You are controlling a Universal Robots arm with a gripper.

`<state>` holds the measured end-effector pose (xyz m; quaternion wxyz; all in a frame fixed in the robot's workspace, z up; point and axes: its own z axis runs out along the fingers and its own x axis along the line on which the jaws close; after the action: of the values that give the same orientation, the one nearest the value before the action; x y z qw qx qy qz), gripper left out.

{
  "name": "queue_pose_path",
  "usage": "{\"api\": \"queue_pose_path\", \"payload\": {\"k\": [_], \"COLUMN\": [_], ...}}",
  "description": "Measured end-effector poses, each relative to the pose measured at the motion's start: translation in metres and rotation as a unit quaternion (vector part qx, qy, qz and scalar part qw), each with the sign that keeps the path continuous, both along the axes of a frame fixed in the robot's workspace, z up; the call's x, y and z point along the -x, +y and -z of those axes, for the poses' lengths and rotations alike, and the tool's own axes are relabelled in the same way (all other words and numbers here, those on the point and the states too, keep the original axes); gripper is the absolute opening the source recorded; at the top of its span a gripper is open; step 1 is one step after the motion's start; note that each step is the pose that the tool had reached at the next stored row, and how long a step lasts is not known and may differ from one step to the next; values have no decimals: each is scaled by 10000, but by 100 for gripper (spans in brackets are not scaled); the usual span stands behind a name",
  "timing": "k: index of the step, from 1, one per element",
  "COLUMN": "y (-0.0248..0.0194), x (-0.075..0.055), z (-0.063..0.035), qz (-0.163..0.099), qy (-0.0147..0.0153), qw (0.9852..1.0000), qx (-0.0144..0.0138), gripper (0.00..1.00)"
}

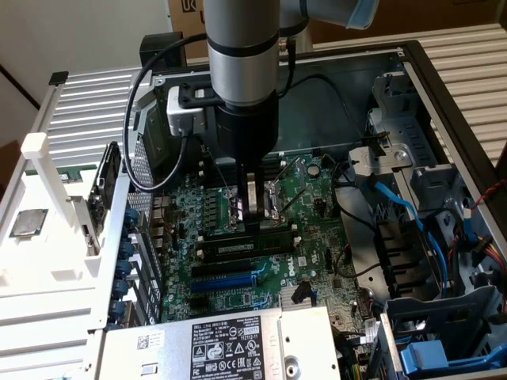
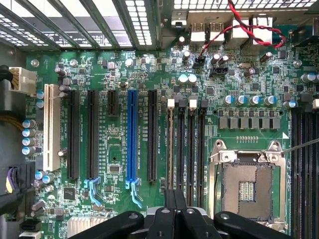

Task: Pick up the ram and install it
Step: 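Press down the ram until it locks into place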

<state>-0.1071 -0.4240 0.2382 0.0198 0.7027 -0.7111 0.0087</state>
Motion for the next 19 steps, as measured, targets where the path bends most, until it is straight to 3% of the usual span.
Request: {"api": "queue_pose_path", "payload": {"k": [7, 14, 19], "y": [28, 30, 31], "x": [4, 4, 4], "z": [35, 85, 88], "qz": [0, 0, 0], "qy": [-2, 0, -1], "qw": [10000, 9999, 9999], "qx": [35, 114, 131], "gripper": [10, 10, 10]}}
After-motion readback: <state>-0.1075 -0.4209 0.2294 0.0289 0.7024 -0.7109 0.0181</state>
